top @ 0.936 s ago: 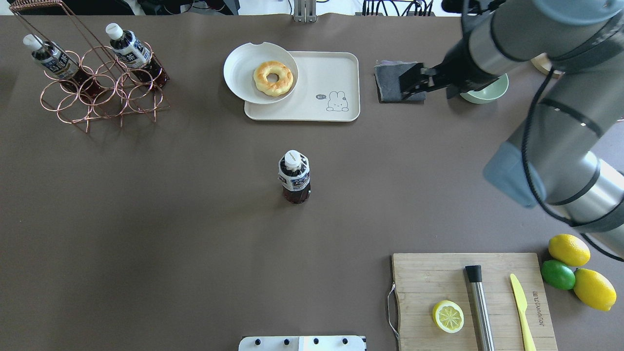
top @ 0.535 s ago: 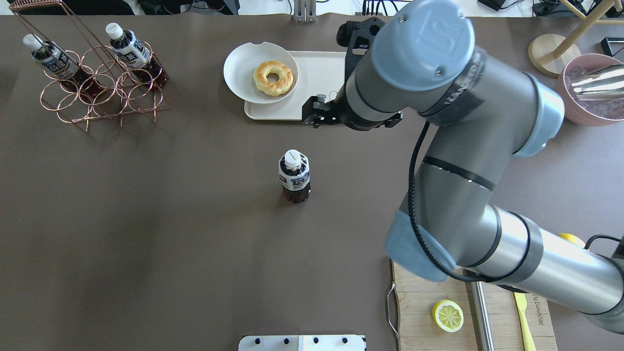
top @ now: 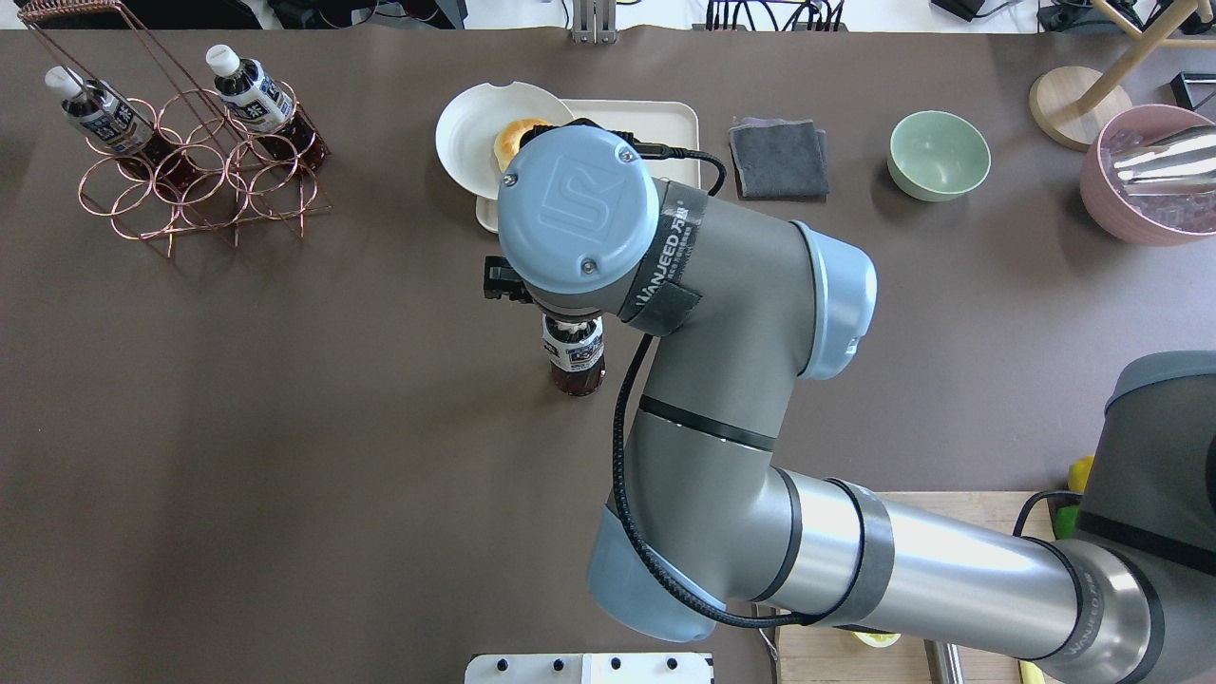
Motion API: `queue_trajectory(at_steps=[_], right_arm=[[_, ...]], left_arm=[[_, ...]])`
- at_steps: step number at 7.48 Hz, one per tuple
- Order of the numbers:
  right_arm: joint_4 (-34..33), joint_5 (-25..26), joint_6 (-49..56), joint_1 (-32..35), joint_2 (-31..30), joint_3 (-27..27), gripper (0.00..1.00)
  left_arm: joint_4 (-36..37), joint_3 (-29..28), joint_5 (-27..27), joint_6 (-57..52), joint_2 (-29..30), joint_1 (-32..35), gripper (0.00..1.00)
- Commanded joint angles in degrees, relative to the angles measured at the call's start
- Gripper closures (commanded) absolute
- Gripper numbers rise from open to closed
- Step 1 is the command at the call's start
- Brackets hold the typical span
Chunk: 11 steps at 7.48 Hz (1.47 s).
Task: Place tea on tray
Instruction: 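Reach the right gripper over and grasp the standing tea bottle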
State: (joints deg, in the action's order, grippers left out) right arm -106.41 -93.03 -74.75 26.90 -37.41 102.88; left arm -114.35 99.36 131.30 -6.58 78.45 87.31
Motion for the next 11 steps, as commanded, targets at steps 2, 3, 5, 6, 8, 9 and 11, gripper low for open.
queue_trajectory(at_steps=[2, 3, 5, 6, 8, 9, 11], right_arm=[[-0.11, 1.45, -0.49, -1.24, 3.13, -5.59, 0.02], [-0.11, 1.36, -0.49, -1.24, 3.05, -5.59, 0.05], [-0.11, 1.45, 0.56, -0.63, 2.35, -5.59, 0.13], [-0.11, 1.36, 2.05, -0.28, 2.34, -5.59, 0.13], [-0.11, 1.27, 2.41, -0.18, 2.34, -5.5, 0.17], [-0.11, 1.19, 2.41, -0.18, 2.17, -5.33, 0.27], [-0.11, 1.01, 2.06, -0.18, 1.9, -4.89, 0.95]], left_arm=[[-0.35, 0.13, 0.18, -0.01, -0.93, 0.14, 0.0], [-0.35, 0.13, 0.18, 0.08, -0.85, 0.14, 0.0], [-0.35, 0.22, 0.18, 0.08, -0.85, 0.14, 0.0], [-0.35, 0.22, 0.18, 0.08, -0.93, 0.14, 0.0], [-0.35, 0.13, 0.18, -0.01, -0.85, 0.14, 0.0], [-0.35, 0.22, 0.18, 0.16, -0.93, 0.14, 0.0], [-0.35, 0.4, 0.18, 0.34, -0.85, 0.14, 0.0]])
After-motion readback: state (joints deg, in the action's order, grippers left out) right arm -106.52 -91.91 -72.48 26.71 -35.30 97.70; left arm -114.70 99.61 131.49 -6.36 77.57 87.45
